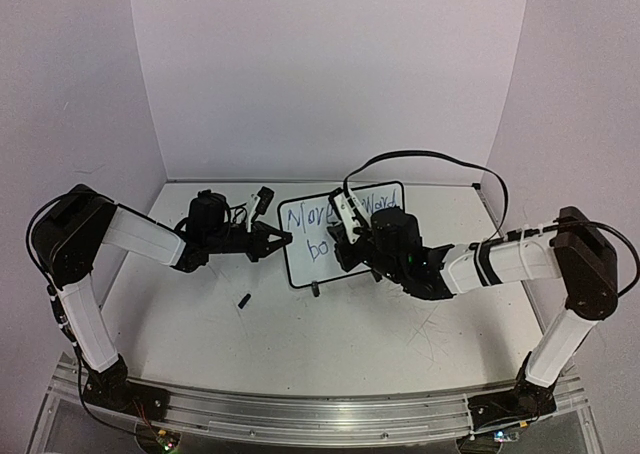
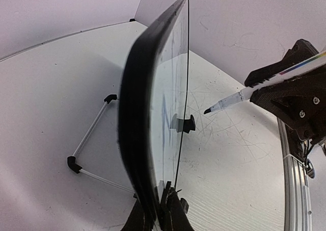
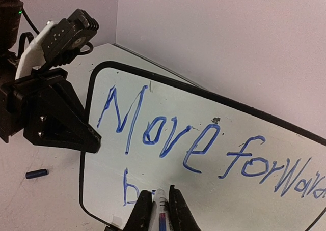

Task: Write a sentence on the whiteboard
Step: Write on the whiteboard with the whiteboard marker without the cap.

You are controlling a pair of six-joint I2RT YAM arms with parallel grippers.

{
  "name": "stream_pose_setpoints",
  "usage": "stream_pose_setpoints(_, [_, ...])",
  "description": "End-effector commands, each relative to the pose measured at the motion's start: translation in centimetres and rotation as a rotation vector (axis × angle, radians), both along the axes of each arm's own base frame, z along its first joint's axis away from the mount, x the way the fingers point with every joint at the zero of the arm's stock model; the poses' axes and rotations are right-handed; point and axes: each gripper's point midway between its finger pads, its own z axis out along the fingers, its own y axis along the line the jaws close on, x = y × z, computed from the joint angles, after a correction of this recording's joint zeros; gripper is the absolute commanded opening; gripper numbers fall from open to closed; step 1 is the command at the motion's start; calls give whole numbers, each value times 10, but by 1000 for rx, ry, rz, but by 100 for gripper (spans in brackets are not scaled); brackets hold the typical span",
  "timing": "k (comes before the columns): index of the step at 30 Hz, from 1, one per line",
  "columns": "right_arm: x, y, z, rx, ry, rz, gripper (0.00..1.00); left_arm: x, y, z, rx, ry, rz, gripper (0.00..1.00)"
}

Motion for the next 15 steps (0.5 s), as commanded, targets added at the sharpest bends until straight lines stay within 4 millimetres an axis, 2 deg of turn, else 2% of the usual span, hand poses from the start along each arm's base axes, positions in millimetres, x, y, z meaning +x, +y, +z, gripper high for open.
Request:
stream_pose_setpoints(1, [10,1,11,28,-25,-22,0,34,24,-24,143,-37,179,0])
stream_pose_setpoints(9, [19,3,10,30,-32,-46,0,33,24,-25,144,-34,175,0])
stream_pose_setpoints(15, [26,-3,13,30,-54,-98,0,33,24,-26,145,-33,172,0])
